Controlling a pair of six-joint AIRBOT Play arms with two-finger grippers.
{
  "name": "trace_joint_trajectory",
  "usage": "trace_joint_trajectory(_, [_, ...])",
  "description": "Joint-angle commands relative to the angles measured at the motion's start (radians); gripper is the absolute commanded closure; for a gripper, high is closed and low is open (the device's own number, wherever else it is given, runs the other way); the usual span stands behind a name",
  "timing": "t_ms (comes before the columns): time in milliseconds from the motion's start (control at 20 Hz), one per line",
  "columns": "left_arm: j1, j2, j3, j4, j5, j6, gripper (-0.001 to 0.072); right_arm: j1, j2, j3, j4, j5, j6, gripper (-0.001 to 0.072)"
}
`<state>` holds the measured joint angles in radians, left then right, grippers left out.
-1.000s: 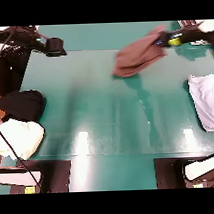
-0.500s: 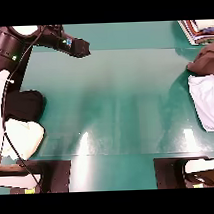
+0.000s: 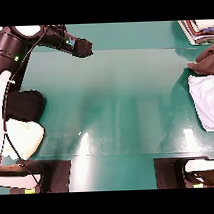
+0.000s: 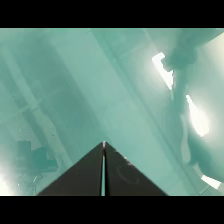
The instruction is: Fold the shirts.
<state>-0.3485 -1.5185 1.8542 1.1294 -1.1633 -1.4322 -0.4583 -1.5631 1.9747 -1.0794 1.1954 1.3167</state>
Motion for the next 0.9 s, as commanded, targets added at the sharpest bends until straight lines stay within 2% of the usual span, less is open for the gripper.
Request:
trace_joint_trajectory(0, [-0.001, 0.000, 0.000, 0.000, -0.005, 0.000, 0.0671, -0.013, 0.055, 0.000, 0.002, 0.048, -0.055, 0.0696])
trace_joint_trajectory(150, [-0.001, 0.000, 0.000, 0.000, -0.005, 0.000, 0.0671, -0.055, 0.069, 0.000, 0.000, 0.183, -0.055, 0.0697])
trace_joint_trajectory(300, [-0.001, 0.000, 0.000, 0.000, -0.008, 0.000, 0.0672, -0.094, 0.073, -0.031, -0.081, 0.344, -0.055, 0.0696])
trace_joint_trajectory(650, [-0.001, 0.000, 0.000, 0.000, -0.008, 0.023, 0.0671, -0.216, 0.266, -0.422, -0.249, 0.391, -0.050, 0.0692])
trace_joint_trajectory(700, [-0.001, 0.000, 0.000, 0.000, -0.007, 0.027, 0.0671, -0.241, 0.295, -0.473, -0.269, 0.393, -0.050, 0.0647])
trace_joint_trajectory(800, [-0.001, 0.000, 0.000, 0.000, -0.007, 0.027, 0.0671, -0.298, 0.347, -0.558, -0.285, 0.394, -0.050, 0.0328])
trace_joint_trajectory(850, [-0.001, 0.000, 0.000, 0.000, -0.007, 0.027, 0.0671, -0.330, 0.372, -0.595, -0.285, 0.394, -0.050, 0.0245])
